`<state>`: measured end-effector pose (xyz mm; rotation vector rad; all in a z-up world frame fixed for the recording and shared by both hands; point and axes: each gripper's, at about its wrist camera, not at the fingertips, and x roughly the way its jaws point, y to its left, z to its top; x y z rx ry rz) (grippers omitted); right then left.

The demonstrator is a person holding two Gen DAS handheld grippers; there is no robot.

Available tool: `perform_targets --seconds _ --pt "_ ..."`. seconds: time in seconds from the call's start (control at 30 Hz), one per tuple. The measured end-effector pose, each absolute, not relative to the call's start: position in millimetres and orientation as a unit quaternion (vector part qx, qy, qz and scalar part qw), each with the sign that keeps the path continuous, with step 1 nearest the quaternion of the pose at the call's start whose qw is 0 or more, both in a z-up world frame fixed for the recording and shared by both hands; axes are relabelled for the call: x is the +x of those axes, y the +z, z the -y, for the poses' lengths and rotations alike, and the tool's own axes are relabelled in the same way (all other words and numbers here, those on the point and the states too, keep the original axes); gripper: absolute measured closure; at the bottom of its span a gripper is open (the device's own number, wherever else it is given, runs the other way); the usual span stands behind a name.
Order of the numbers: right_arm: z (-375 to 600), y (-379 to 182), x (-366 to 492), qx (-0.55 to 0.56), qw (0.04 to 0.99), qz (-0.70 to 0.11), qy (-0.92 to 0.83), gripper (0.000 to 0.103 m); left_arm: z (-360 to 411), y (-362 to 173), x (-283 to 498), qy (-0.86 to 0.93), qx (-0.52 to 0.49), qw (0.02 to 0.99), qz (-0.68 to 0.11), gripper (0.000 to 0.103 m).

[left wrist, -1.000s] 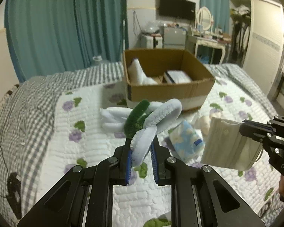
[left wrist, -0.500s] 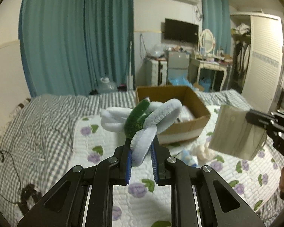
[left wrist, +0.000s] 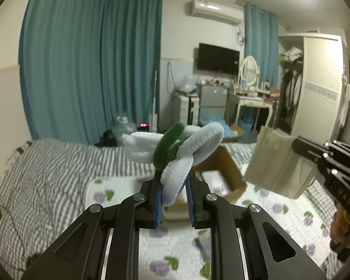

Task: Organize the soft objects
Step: 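Carry the glove and face mask into the box and release both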

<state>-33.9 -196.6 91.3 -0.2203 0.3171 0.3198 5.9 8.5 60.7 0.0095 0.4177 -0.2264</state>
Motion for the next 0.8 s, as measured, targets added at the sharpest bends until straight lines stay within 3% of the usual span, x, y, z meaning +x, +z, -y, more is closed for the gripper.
perform_targets --seconds 0.43,0.8 --pt "221.6 94.1 37.0 -0.085 0.976 -0.132 0.151 0.1 21.3 50.1 82.0 -0.129 0.01 0.969 -0.21 0.086" --pt "229.0 37.3 109.0 -0.07 0.968 -0.191 0.147 0.1 44.7 -17.2 157.4 -0.129 0.026 0.952 -0.277 0.086"
